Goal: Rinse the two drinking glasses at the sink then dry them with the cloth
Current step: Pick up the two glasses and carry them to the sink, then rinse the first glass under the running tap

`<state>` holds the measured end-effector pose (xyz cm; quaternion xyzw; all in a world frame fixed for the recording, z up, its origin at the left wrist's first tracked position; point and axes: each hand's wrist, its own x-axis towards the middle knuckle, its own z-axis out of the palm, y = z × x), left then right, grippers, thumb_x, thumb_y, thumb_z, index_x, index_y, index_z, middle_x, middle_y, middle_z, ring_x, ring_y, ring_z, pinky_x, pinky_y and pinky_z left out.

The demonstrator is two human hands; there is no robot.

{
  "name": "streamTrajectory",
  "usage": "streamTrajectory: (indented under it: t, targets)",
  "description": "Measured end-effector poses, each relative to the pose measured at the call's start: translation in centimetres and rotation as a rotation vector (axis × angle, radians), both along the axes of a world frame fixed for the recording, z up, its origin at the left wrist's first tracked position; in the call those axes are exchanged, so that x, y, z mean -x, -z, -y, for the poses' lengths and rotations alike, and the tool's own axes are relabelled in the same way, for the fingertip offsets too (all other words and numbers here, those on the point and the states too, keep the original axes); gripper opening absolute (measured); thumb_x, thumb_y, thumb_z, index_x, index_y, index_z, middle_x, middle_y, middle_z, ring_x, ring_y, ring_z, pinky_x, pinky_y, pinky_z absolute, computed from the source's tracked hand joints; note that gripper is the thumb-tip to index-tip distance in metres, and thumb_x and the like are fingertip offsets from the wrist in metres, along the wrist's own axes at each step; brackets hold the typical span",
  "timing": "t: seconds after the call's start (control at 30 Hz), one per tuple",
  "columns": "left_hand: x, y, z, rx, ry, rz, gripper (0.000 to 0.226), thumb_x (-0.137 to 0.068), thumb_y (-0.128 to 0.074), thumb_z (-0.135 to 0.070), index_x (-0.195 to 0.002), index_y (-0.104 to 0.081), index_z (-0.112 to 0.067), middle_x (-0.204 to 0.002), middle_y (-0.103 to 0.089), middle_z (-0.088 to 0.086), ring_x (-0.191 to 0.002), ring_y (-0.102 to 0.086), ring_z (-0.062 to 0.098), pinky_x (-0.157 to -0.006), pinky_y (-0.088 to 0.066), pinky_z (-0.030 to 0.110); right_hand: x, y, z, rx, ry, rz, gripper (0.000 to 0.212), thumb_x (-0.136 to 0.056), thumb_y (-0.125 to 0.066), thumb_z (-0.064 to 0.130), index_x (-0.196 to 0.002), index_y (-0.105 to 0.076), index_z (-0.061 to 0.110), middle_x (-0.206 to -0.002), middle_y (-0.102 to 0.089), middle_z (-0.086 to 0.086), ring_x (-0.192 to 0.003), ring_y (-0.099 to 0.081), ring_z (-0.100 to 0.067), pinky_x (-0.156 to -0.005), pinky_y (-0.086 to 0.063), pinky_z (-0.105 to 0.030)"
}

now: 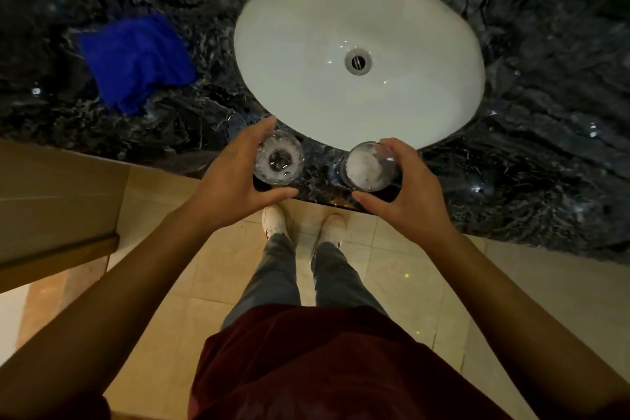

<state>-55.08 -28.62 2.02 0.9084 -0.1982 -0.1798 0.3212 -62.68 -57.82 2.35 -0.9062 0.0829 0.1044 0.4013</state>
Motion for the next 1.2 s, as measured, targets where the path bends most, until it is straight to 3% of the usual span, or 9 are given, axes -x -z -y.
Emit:
streamTrajectory:
  t: [0.07,0.17,0.33,0.57,0.67,0.77,0.97,1.1,1.2]
  targets:
    - [-0.4,-0.8,0.9,-0.031,0.085,0.143,0.107,-0.079,-0.071,-0.07,-0.157,-0.031,-0.008,-0.162,-0.036,0.012,-0.153,-0.031,0.028,-0.124,-0.03,0.049,0.4,-0.6,1.3,0.028,-0.054,0.029,0.098,-0.078,-0.075,0.065,-0.156,-0.033,0.023,-0.158,-0.042,0.004,-0.144,-0.04,-0.013,-0.116,-0.04,-0.038]
    - [-0.4,-2.3,4.0,-0.094,0.242,0.21,0.105,-0.081,-0.065,-0.072,-0.156,-0.033,-0.006,-0.164,-0.034,0.014,-0.158,-0.018,0.03,-0.128,-0.019,0.05,1.1,0.0,4.9,0.222,-0.063,0.146,0.076,-0.098,-0.049,0.061,-0.16,-0.028,0.022,-0.167,-0.03,-0.004,-0.157,-0.021,-0.023,-0.123,-0.026,-0.057]
    - [-0.1,-3.2,9.6,-0.111,0.304,0.115,0.114,-0.073,-0.085,-0.056,-0.16,-0.026,-0.012,-0.167,-0.028,0.015,-0.157,-0.02,0.028,-0.123,-0.012,0.034,2.4,4.7,10.5,0.609,-0.064,0.049,0.075,-0.101,-0.03,0.066,-0.162,-0.024,0.024,-0.171,-0.018,-0.008,-0.159,-0.01,-0.028,-0.126,-0.013,-0.059]
    - [-0.1,-1.9,12.1,-0.237,0.261,-0.066,0.113,-0.074,-0.089,-0.046,-0.161,-0.022,-0.023,-0.166,-0.032,0.011,-0.155,-0.029,0.028,-0.121,-0.034,0.049,3.7,7.6,11.1,0.691,-0.106,0.08,0.074,-0.102,-0.034,0.064,-0.162,-0.025,0.021,-0.171,-0.014,-0.012,-0.159,-0.009,-0.032,-0.126,-0.008,-0.059]
    - [0.3,-1.9,12.7,-0.19,0.204,-0.048,0.097,-0.074,-0.091,-0.038,-0.152,-0.038,-0.018,-0.151,-0.051,0.008,-0.137,-0.051,0.029,-0.106,-0.047,0.044,3.8,7.7,11.3,0.699,-0.112,0.08,0.076,-0.102,-0.033,0.065,-0.163,-0.022,0.022,-0.172,-0.011,-0.011,-0.16,-0.007,-0.031,-0.126,-0.008,-0.06]
    - [0.9,-1.5,13.4,-0.151,0.13,-0.105,0.095,-0.073,-0.092,-0.037,-0.149,-0.038,-0.02,-0.143,-0.057,0.006,-0.125,-0.057,0.027,-0.095,-0.049,0.037,3.6,7.8,11.4,0.704,-0.116,0.073,0.076,-0.102,-0.034,0.066,-0.163,-0.021,0.023,-0.172,-0.011,-0.011,-0.16,-0.007,-0.031,-0.126,-0.008,-0.059]
    - [1.6,-0.4,14.5,0.103,-0.036,-0.215,0.084,-0.074,-0.092,-0.032,-0.142,-0.044,-0.022,-0.136,-0.058,-0.004,-0.12,-0.056,0.014,-0.098,-0.053,0.034,3.5,7.9,11.4,0.704,-0.105,0.063,0.076,-0.101,-0.034,0.067,-0.163,-0.022,0.026,-0.173,-0.01,-0.008,-0.16,-0.005,-0.029,-0.126,-0.009,-0.058]
    - [-0.6,-1.1,14.7,0.257,-0.15,-0.282,0.081,-0.064,-0.089,-0.051,-0.131,-0.047,-0.032,-0.126,-0.064,-0.017,-0.12,-0.062,0.01,-0.103,-0.051,0.031,3.0,7.6,11.2,0.673,-0.061,0.078,0.07,-0.1,-0.04,0.065,-0.158,-0.036,0.027,-0.17,-0.024,-0.009,-0.159,-0.015,-0.029,-0.126,-0.012,-0.057]
    - [-4.5,-2.5,14.8,0.319,-0.131,-0.274,0.079,-0.064,-0.093,-0.049,-0.128,-0.051,-0.029,-0.122,-0.067,-0.017,-0.117,-0.064,0.002,-0.101,-0.053,0.028,2.4,7.2,11.0,0.679,-0.034,0.093,0.065,-0.099,-0.045,0.061,-0.153,-0.046,0.025,-0.165,-0.035,-0.011,-0.155,-0.025,-0.032,-0.124,-0.016,-0.058]
